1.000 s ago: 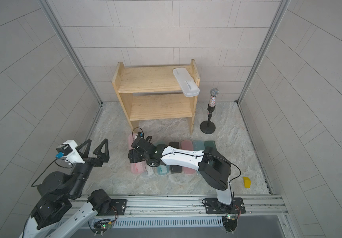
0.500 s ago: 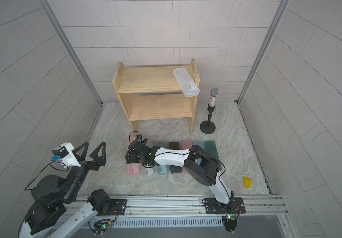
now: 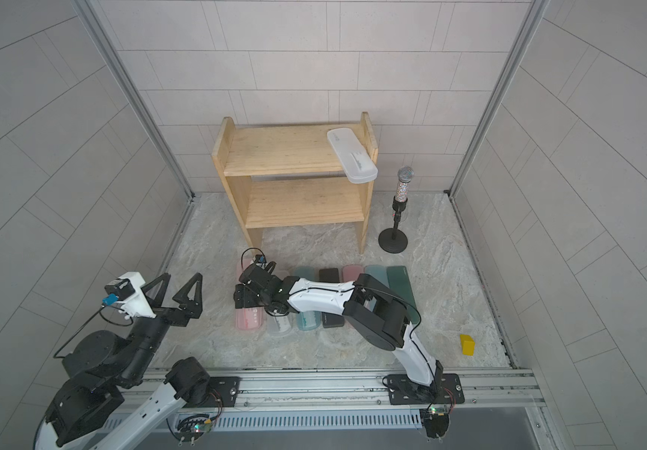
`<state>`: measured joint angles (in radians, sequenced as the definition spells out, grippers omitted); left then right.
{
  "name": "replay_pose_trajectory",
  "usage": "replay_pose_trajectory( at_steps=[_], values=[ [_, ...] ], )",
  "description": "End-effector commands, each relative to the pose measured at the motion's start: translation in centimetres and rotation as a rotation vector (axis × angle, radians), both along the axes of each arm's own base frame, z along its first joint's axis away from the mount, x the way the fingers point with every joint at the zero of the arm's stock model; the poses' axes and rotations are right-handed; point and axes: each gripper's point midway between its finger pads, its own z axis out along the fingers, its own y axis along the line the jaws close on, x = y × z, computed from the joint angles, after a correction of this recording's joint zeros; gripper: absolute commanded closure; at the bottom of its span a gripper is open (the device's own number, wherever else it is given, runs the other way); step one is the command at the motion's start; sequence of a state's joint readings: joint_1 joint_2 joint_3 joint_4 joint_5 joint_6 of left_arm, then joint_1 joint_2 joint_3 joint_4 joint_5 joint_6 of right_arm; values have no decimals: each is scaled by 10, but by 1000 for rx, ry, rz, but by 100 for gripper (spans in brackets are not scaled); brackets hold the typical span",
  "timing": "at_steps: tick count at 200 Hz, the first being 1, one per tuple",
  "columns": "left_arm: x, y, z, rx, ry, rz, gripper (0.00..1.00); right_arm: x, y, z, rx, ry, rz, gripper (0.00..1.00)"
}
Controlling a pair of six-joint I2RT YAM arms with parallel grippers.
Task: Remove the pencil cases from the shelf
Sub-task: Place the pencil case at the center of the board, then pick up the pencil case from the shelf.
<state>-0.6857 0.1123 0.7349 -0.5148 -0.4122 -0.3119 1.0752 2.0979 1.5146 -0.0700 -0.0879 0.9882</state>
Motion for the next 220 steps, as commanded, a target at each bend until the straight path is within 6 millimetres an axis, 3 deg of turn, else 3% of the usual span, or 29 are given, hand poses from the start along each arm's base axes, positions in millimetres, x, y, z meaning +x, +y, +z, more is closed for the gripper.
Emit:
replay_pose_trajectory(
  at_steps=[1, 32, 57, 76, 95, 135, 181, 220],
  values=[
    [-8, 4, 9, -58, -21, -12, 0, 3, 5, 2, 2, -30, 0, 9],
    [-10, -1, 21, -111, -40, -50, 0, 7, -4, 9, 10, -52, -12, 5],
    [-8, -9, 28, -125, -24, -79, 0, 9, -22, 45, 19, -139, -23, 4],
    [0, -23, 28, -160, 2, -121, 0, 7, -50, 76, -9, -225, -35, 3],
    [11, -46, 26, -225, 23, -191, 0, 0, -92, 97, -73, -321, -53, 2],
    [39, -103, 37, -459, 27, -369, 0, -21, -206, 104, -201, -452, -189, 0],
    [68, -176, 88, -671, 54, -615, 0, -38, -313, 130, -282, -491, -333, 0],
    [109, -228, 102, -694, 120, -608, 0, -47, -392, 131, -271, -426, -470, 0]
  ],
)
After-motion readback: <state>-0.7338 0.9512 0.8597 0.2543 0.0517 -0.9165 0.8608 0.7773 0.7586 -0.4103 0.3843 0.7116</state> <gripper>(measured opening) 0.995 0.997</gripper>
